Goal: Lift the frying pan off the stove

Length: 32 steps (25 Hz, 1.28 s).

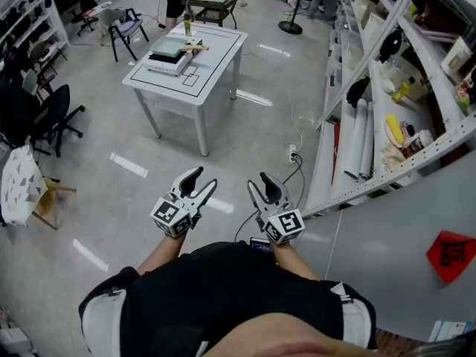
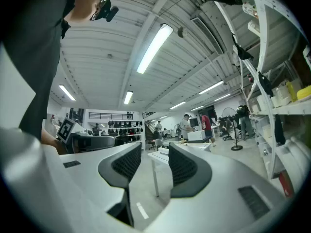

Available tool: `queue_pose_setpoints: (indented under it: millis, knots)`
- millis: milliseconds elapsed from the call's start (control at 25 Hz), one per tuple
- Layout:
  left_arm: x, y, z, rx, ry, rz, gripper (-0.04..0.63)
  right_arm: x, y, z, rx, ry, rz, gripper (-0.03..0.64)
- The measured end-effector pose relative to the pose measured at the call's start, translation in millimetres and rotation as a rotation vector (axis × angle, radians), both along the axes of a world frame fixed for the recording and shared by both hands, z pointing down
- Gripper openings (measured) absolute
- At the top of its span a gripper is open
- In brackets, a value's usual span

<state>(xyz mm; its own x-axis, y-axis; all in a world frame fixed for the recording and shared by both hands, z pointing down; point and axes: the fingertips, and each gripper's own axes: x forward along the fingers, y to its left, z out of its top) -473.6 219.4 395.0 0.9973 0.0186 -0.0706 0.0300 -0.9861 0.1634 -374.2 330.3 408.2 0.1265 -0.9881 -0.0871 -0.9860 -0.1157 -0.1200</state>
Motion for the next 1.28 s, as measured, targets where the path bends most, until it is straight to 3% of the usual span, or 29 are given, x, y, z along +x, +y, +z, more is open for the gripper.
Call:
queue_pose_setpoints:
  millis: [240, 400, 680, 1280]
  knots:
    - [-29, -12, -11, -0.061, 0.031, -0.059, 0.229, -22, -14, -11, 0.021, -0.003, -0.026, 0.175]
    - [-32, -12, -10, -0.05, 0.052, -0.054, 0.229, -22, -13, -19, 0.029, 0.015, -0.028, 0.175]
    - [-23, 3, -15, -0.114, 0.067, -0.026, 0.229, -10, 5, -19, 0.064, -0.018, -0.004, 0.192]
    - [11, 53, -6, -0.108, 0.042, -0.059, 0.229, 39, 59, -2, 0.085, -0.072, -0.032, 0.193]
